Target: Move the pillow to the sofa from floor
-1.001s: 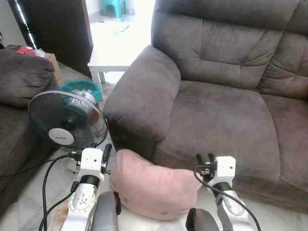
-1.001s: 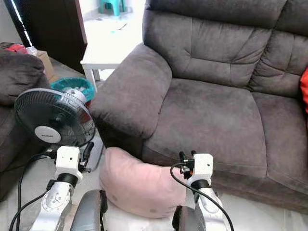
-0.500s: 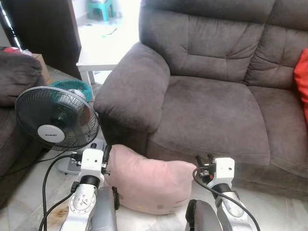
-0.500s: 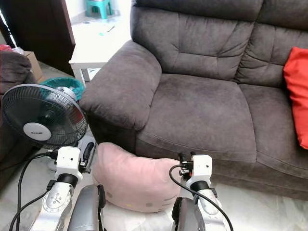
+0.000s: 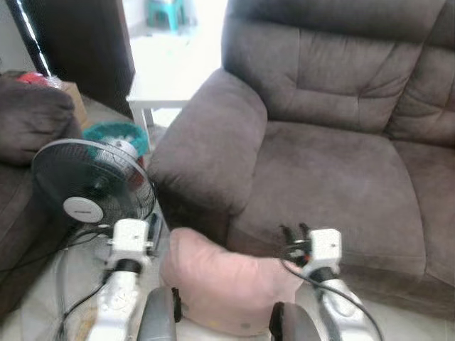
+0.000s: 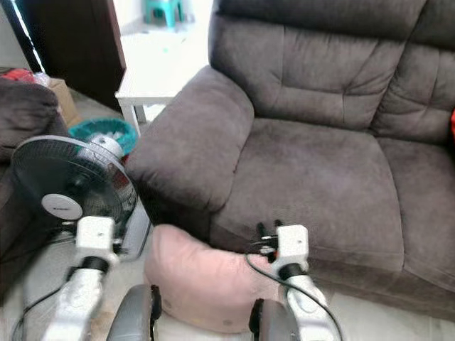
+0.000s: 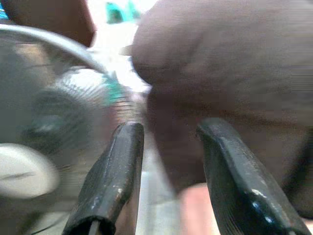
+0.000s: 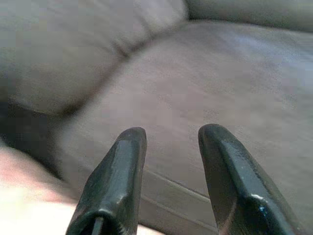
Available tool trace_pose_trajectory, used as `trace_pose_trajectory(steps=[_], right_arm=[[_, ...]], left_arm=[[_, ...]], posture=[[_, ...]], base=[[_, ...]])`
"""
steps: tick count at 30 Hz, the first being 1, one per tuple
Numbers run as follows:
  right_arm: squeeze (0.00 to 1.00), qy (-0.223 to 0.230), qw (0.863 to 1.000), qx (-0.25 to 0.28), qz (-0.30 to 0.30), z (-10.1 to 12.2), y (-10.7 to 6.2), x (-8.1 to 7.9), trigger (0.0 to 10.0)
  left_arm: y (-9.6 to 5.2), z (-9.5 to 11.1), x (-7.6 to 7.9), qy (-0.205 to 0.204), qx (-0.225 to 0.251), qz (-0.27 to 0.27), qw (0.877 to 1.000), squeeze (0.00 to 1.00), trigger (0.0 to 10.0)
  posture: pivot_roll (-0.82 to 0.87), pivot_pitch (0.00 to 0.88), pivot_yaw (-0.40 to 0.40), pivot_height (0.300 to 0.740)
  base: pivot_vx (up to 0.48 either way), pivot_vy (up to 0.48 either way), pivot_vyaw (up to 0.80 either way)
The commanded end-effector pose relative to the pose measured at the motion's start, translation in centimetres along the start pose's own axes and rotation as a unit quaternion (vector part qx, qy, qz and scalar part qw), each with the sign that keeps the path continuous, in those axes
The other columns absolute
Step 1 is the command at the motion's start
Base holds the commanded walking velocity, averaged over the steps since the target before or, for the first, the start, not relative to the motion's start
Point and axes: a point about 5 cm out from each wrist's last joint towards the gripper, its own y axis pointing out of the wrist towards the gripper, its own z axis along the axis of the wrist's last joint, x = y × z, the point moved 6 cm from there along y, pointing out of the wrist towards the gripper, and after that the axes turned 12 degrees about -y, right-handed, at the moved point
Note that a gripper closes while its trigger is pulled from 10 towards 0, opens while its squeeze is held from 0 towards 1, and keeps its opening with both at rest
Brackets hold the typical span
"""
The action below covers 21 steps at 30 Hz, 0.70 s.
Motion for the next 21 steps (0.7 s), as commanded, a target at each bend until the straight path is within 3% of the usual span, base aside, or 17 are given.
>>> trace_pose_trajectory(steps=[1,8,10,11,13,19,20,21], right_arm=[[0.00,0.007,1.000,0.009,0.010,0.7,0.5,-1.0,10.0],[0.00,0.006,1.000,0.009,0.012,0.7,0.5,-1.1,10.0],[0.00,0.006,1.000,0.008,0.013,0.6,0.5,-1.2,10.0],[0.00,0.006,1.000,0.008,0.013,0.6,0.5,-1.2,10.0],[0.00,0.005,1.000,0.007,0.013,0.5,0.4,-1.2,10.0],[0.00,0.004,1.000,0.006,0.013,0.5,0.4,-1.1,10.0],[0.00,0.004,1.000,0.007,0.013,0.5,0.4,-1.1,10.0],[0.00,0.003,1.000,0.008,0.014,0.6,0.4,-1.0,10.0]], left_arm=[[-0.1,-0.1,-1.4,0.011,-0.006,0.014,1.000,0.00,10.0],[-0.2,-0.9,-1.1,0.010,-0.022,0.000,1.000,0.00,10.0],[-0.7,-2.8,-1.0,0.019,-0.062,-0.011,0.998,0.00,10.0],[-0.7,-2.8,-1.0,0.019,-0.062,-0.011,0.998,0.00,10.0],[-1.5,-5.2,-1.6,0.021,-0.115,-0.007,0.993,0.00,10.0],[-2.0,-7.1,-2.4,0.022,-0.157,0.000,0.987,0.00,10.0],[-1.9,-7.6,-2.6,0.022,-0.168,0.001,0.985,0.18,10.0],[-1.5,-7.9,-2.9,0.016,-0.175,0.006,0.984,1.00,10.0]], posture=[[0.13,0.023,-0.086,0.514],[0.13,0.024,-0.086,0.514],[0.13,0.025,-0.086,0.514],[0.13,0.025,-0.086,0.514],[0.13,0.030,-0.088,0.514],[0.12,0.035,-0.091,0.514],[0.12,0.037,-0.093,0.514],[0.12,0.040,-0.097,0.514]], base=[[0.322,0.000,0.00],[0.176,0.000,0.00],[0.000,0.000,0.00],[0.000,0.000,0.00],[0.000,0.000,0.00],[0.000,0.000,0.00],[0.000,0.000,0.00],[0.000,0.000,0.00]])
